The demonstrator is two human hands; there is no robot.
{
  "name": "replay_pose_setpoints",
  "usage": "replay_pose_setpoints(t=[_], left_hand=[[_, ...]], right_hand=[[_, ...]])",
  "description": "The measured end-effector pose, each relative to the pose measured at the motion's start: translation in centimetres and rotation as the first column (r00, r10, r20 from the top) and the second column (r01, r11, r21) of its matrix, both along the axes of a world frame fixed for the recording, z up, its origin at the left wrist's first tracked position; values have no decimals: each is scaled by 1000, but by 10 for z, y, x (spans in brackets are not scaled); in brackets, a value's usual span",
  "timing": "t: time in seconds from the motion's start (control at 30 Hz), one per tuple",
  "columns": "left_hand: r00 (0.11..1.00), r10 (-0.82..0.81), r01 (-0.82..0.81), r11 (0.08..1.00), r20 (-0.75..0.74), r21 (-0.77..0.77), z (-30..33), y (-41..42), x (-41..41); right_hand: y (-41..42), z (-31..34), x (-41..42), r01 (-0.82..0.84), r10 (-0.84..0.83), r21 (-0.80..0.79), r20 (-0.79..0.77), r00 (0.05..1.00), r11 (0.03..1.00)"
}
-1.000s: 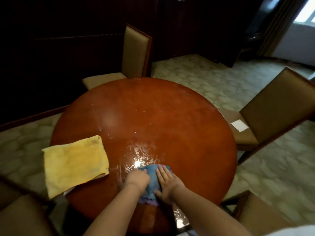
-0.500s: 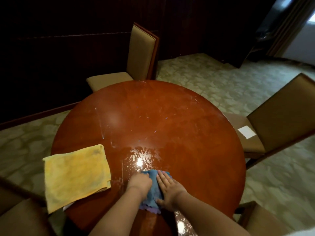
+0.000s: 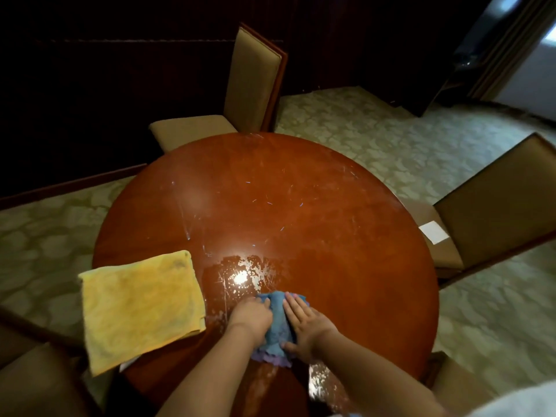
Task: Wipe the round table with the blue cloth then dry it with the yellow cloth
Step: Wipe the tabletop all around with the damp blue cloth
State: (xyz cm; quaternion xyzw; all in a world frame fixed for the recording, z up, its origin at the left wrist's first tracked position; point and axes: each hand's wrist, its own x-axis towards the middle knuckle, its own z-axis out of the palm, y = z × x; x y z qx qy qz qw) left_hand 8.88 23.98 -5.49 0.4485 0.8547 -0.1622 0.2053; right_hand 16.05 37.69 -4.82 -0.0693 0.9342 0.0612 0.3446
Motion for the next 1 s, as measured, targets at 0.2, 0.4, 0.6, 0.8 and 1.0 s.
replay_pose_setpoints(t=[0.2, 0.4, 0.6, 0.8, 1.0], left_hand=[[998, 59, -60, 997, 17, 48, 5, 3, -11], [989, 136, -137, 990, 51, 30, 4, 10, -18], [977, 212, -211, 976, -3, 50, 3, 22, -19], [887, 462, -461, 887, 11, -25, 8, 48, -17], [764, 646, -646, 763, -14, -27, 17, 98, 26]], right_hand=[[6, -1, -18, -57, 57, 31, 8, 998, 998], [16, -2, -31, -123, 123, 25, 13, 992, 992], [41, -10, -53, -254, 252, -32, -45, 967, 967], [71, -19, -75, -406, 392, -151, -110, 913, 901], [121, -17, -65, -510, 492, -178, -138, 860, 842]])
